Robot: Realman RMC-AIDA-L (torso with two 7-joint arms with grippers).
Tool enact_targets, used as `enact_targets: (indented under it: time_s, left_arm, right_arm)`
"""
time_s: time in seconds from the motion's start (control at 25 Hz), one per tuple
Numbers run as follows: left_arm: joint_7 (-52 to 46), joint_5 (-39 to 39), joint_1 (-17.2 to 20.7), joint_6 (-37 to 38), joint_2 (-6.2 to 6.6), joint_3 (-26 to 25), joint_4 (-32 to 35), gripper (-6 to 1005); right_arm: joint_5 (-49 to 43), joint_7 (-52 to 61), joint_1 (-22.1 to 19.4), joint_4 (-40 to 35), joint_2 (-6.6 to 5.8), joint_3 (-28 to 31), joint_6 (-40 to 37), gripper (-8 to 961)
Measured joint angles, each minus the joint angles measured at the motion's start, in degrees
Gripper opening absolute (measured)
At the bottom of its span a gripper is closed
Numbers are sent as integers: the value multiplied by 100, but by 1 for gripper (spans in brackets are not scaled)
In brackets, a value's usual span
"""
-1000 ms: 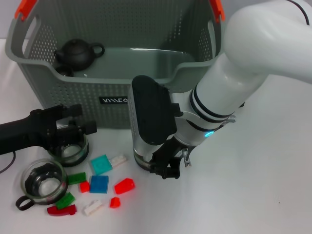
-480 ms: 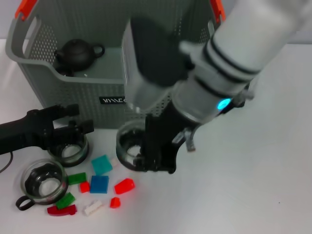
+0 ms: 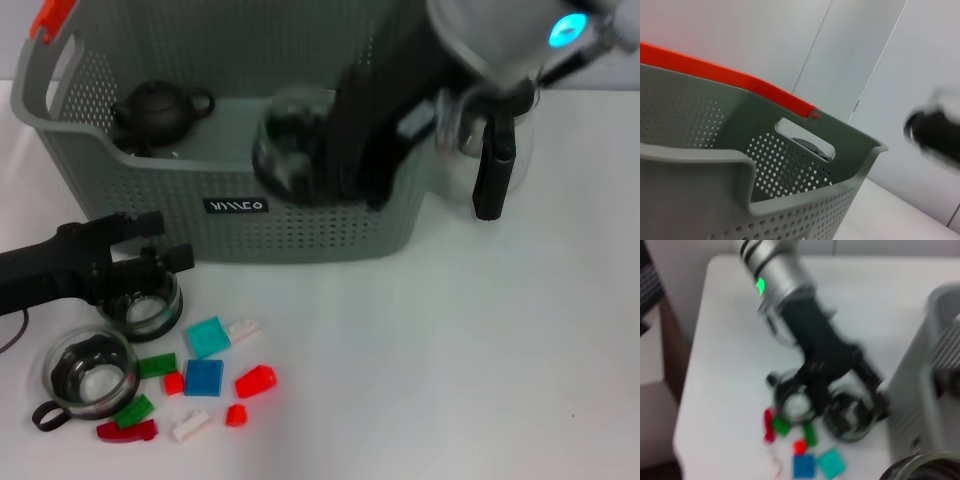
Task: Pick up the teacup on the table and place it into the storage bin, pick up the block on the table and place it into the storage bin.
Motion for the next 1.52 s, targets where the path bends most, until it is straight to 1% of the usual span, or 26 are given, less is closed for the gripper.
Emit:
enact_targets:
  time_s: [0.12,0.2,0.32,0.36,0.48,0.6,0.76,0.84,0.88,0.92,1.04,1.2,1.32,1.52]
  left_arm:
    - [0,0,1,0,0,0,0,854]
    - [-3,-1,5,-1,0,0,0,854]
    - [-6,-48,6,-4,-3,0,0,854]
    - [-3,-65,6,-7,-6,0,-5,854]
    - [-1,-82,-13,-19,-4,0,-52,854]
    - [0,-85,-26,-84,2,0,-91,854]
    - [4,-87,-28,-146,-7,0,-131,854]
    - [8,-88,-29,-157,-8,0,-141,854]
    - [9,-88,-30,-163,-8,0,-141,854]
    - [9,-88,-30,-163,-8,0,-141,854]
    - [9,-88,-31,-190,-14,0,-147,854]
    - [58,-88,-32,-262,-25,0,-217,854]
    - [88,-88,-39,-290,-26,0,-264,854]
    - [88,-88,-51,-305,-26,0,-281,854]
  right_arm:
    - [-1,-111,39,-239,-2,396,171,60]
    - [-45,-204,44,-266,-8,518,434,61]
    - [-322,-314,3,-167,-17,491,1169,62]
    - [-492,-341,-6,-32,-14,448,1529,62]
    - [-709,-351,107,590,-12,422,2249,63]
    - [-846,-358,339,1501,-25,459,2983,64]
    - [-1105,-383,773,2888,-62,481,3936,66]
    - [-1288,-391,1040,3580,-67,484,4353,67]
    - [-1430,-391,1253,4102,-65,474,4710,67]
    - [-1430,-391,1253,4102,-65,474,4710,67]
    - [-1550,-434,1501,4806,-37,435,5200,68]
    - [-1532,-643,1659,5485,14,379,5712,70]
    - [-1384,-795,1676,5802,49,248,5915,71]
    - [-895,-1031,1618,6112,53,-35,6086,73]
